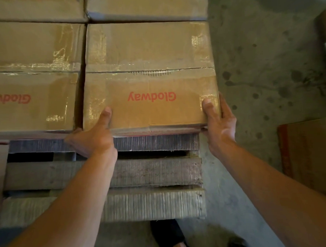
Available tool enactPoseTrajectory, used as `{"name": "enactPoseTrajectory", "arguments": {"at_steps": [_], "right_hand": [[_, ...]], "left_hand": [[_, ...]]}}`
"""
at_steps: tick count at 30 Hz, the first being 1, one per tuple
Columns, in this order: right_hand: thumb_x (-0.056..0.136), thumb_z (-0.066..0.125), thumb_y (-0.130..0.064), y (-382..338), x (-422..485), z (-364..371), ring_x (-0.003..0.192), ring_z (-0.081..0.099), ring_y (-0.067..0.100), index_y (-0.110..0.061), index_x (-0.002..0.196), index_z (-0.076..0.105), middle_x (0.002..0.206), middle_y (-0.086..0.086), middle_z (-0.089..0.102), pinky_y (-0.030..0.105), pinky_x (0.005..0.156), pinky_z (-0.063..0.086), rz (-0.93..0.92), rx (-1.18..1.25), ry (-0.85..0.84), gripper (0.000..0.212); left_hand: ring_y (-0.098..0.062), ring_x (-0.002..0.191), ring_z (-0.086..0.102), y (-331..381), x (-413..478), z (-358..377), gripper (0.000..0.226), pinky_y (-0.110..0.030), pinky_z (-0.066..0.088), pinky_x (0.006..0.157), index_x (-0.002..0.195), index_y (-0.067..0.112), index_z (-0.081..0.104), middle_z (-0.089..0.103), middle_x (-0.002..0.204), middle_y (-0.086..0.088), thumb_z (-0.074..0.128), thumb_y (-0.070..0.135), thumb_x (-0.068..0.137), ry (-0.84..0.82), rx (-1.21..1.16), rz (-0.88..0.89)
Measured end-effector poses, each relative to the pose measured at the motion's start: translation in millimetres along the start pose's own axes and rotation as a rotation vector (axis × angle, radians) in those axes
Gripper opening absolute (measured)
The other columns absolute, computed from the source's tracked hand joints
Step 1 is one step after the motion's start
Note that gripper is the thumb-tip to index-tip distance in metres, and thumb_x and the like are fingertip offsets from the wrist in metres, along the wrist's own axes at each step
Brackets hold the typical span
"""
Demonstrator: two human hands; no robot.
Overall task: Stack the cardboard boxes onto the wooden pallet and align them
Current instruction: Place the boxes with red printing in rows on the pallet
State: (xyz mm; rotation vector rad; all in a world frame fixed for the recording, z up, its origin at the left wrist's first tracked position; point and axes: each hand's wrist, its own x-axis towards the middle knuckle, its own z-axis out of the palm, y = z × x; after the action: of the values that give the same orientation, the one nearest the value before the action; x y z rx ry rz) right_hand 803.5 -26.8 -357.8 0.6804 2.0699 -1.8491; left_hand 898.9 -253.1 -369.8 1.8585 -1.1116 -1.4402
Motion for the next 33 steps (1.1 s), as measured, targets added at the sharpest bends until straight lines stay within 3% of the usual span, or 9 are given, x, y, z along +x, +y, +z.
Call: {"name": "enactPoseTrajectory", "arguments": {"at_steps": [6, 8, 12, 15, 18, 20, 23, 26, 33], "right_hand": [[0.095, 0.068, -0.033, 4.2, -7.4, 15.3, 0.119, 0.064, 0.013, -0.030, 0.147, 0.049, 0.130, -0.010, 0.066, 0.046, 0.106, 0.050, 0.028, 0.088, 0.019, 0.056], [0.092, 0.069, -0.042, 5.2, -8.3, 17.0, 0.121, 0.062, 0.013, -0.035, 0.147, 0.048, 0.134, -0.010, 0.064, 0.046, 0.108, 0.049, 0.027, 0.053, 0.020, 0.059], [0.073, 0.061, -0.072, 13.7, -7.5, 16.2, 0.125, 0.060, 0.013, -0.045, 0.142, 0.049, 0.137, -0.013, 0.061, 0.048, 0.106, 0.049, -0.046, -0.102, 0.022, 0.075], [0.069, 0.052, -0.079, 10.6, -5.8, 13.6, 0.129, 0.056, 0.018, -0.046, 0.145, 0.043, 0.143, -0.007, 0.056, 0.046, 0.109, 0.046, -0.052, -0.178, -0.014, 0.084], [0.089, 0.051, -0.069, -3.3, -10.1, 8.2, 0.135, 0.050, 0.024, -0.049, 0.152, 0.032, 0.150, -0.003, 0.050, 0.048, 0.112, 0.042, -0.027, -0.283, -0.074, 0.069], [0.098, 0.050, -0.057, -11.0, -12.4, -4.8, 0.137, 0.048, 0.025, -0.047, 0.156, 0.022, 0.155, -0.003, 0.045, 0.046, 0.112, 0.042, -0.032, -0.349, -0.072, 0.065], [0.100, 0.047, -0.056, -28.4, -24.0, -39.3, 0.140, 0.044, 0.025, -0.042, 0.158, 0.021, 0.158, -0.004, 0.041, 0.040, 0.110, 0.039, -0.065, -0.445, 0.040, 0.065], [0.101, 0.044, -0.056, -53.9, -37.3, -108.3, 0.143, 0.039, 0.025, -0.035, 0.157, 0.028, 0.159, -0.002, 0.040, 0.041, 0.114, 0.034, -0.130, -0.528, 0.152, 0.062], [0.100, 0.041, -0.058, -105.2, -73.7, -293.1, 0.144, 0.036, 0.023, -0.033, 0.152, 0.041, 0.157, 0.004, 0.043, 0.042, 0.118, 0.028, -0.063, -0.405, 0.551, 0.058]], "left_hand": [[-0.016, 0.102, 0.064, 5.2, 16.3, 0.7, 0.130, -0.041, 0.060, 0.086, 0.119, 0.023, 0.038, 0.059, 0.119, 0.003, 0.093, 0.060, 0.007, 0.025, -0.105, 0.039], [-0.017, 0.107, 0.063, 8.0, 17.1, -1.6, 0.135, -0.042, 0.059, 0.090, 0.122, 0.024, 0.037, 0.058, 0.122, 0.004, 0.095, 0.062, 0.006, -0.002, -0.081, 0.037], [-0.016, 0.119, 0.051, 6.1, 11.7, -1.7, 0.108, -0.030, 0.047, 0.106, 0.136, 0.017, 0.030, 0.049, 0.136, 0.000, 0.098, 0.036, 0.054, -0.005, 0.034, 0.070], [-0.021, 0.125, 0.053, 3.7, 16.2, -2.9, 0.108, -0.036, 0.050, 0.105, 0.140, 0.016, 0.028, 0.050, 0.142, -0.004, 0.095, 0.041, 0.059, -0.020, 0.091, 0.041], [-0.017, 0.119, 0.054, 5.6, -5.8, -3.5, 0.097, -0.027, 0.049, 0.096, 0.145, 0.014, 0.025, 0.043, 0.149, -0.007, 0.085, 0.046, 0.075, 0.021, 0.214, 0.052], [-0.015, 0.118, 0.050, 4.2, -49.0, -11.6, 0.077, -0.019, 0.041, 0.088, 0.146, 0.009, 0.028, 0.042, 0.149, -0.011, 0.072, 0.037, 0.089, -0.004, 0.343, 0.193], [-0.024, 0.112, 0.061, -8.2, -115.9, -35.6, 0.054, -0.018, 0.047, 0.081, 0.137, 0.008, 0.045, 0.058, 0.129, -0.009, 0.067, 0.032, 0.095, -0.343, 0.563, 0.612], [-0.018, 0.118, 0.056, -0.5, -170.7, -31.8, 0.057, -0.032, 0.046, 0.099, 0.140, 0.012, 0.050, 0.057, 0.131, -0.003, 0.067, 0.041, 0.093, -0.707, 0.770, 0.875], [-0.027, 0.117, 0.058, 55.3, -317.4, 39.7, 0.057, -0.037, 0.044, 0.099, 0.135, 0.008, 0.055, 0.061, 0.129, -0.012, 0.068, 0.043, 0.091, -1.079, 0.867, 1.293]]}}
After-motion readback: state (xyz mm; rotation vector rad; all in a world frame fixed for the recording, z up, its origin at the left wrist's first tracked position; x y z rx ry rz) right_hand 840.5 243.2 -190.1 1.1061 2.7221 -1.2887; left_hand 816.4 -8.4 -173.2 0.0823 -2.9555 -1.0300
